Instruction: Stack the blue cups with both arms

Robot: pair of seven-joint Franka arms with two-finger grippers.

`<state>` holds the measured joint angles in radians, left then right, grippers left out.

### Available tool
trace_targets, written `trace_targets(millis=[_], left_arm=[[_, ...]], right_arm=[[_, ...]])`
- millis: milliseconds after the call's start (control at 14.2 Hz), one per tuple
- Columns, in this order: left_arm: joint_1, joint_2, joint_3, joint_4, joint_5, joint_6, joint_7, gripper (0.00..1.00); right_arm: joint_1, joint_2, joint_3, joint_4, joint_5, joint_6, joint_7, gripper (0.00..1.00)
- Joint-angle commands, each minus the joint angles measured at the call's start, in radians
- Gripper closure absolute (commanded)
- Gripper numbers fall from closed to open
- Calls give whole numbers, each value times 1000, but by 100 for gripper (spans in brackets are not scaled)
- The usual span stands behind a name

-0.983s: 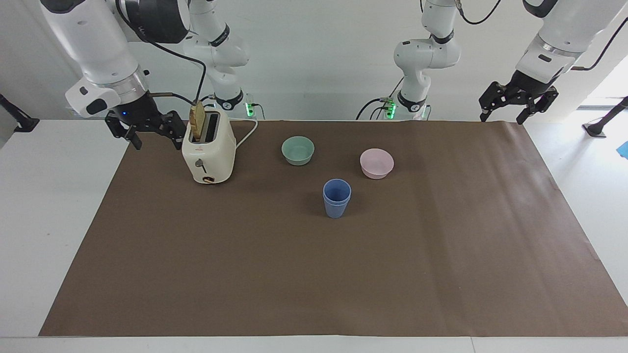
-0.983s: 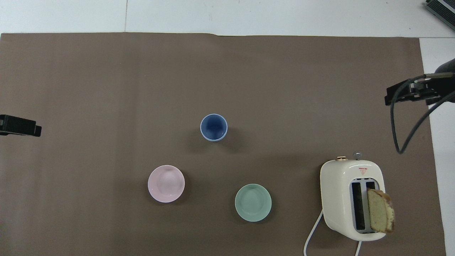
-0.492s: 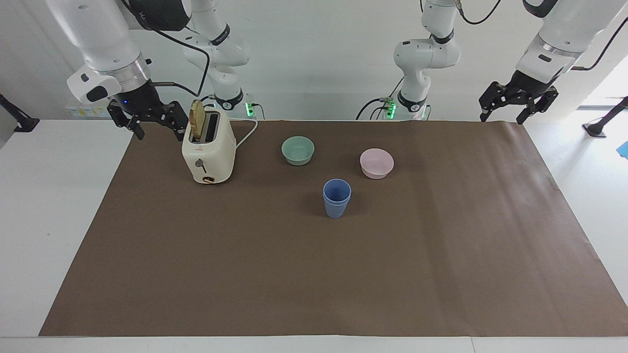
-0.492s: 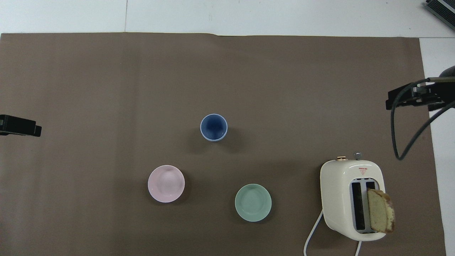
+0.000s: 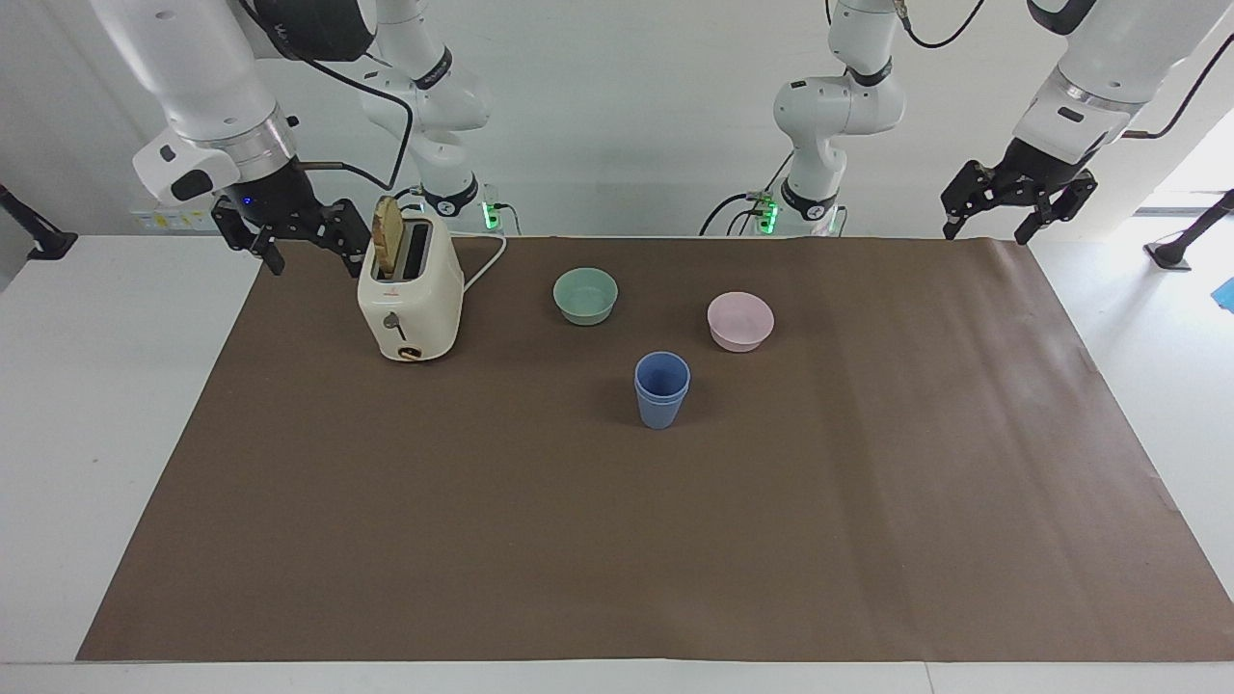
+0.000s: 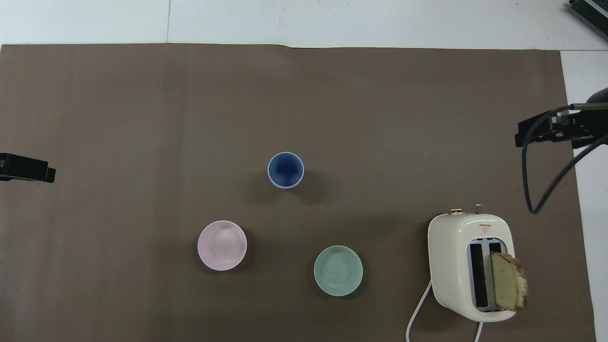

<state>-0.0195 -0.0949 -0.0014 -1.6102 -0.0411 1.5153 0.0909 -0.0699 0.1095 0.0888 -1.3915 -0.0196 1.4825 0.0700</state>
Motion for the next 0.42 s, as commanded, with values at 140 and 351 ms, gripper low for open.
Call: trace_targets(millis=[140,351], left_arm=[[3,-9,0,-5,-6,-13,-10,0],[3,-9,0,-5,-6,-13,-10,0]], right_arm=[[-2,-27,-4,-37,20,10,4,0],[-7,-28,-4,-38,21,9,2,0]])
